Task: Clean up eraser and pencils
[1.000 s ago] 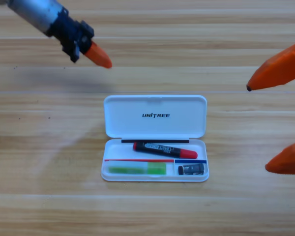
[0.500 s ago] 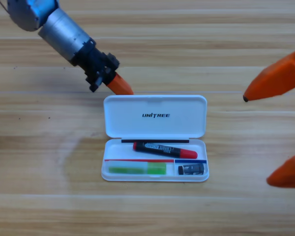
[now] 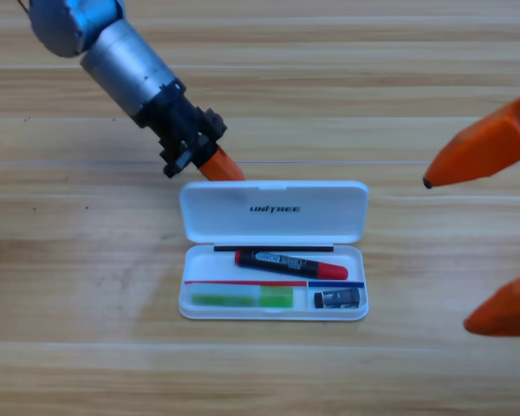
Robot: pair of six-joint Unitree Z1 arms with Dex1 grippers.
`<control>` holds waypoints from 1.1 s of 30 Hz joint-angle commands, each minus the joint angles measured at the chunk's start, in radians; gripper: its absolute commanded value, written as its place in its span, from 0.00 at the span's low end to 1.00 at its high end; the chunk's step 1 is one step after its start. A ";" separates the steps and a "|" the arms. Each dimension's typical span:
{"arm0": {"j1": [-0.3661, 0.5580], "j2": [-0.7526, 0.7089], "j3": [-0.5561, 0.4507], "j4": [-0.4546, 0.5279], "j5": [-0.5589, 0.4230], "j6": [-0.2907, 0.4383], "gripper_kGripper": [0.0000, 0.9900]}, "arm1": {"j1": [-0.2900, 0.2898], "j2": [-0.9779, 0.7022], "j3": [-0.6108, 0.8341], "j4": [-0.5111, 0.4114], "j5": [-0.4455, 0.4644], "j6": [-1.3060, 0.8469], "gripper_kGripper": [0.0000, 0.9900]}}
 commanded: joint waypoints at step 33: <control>-0.099 -0.020 0.277 -0.124 0.009 0.084 0.00 | -0.027 0.082 0.019 -0.041 0.021 0.016 0.99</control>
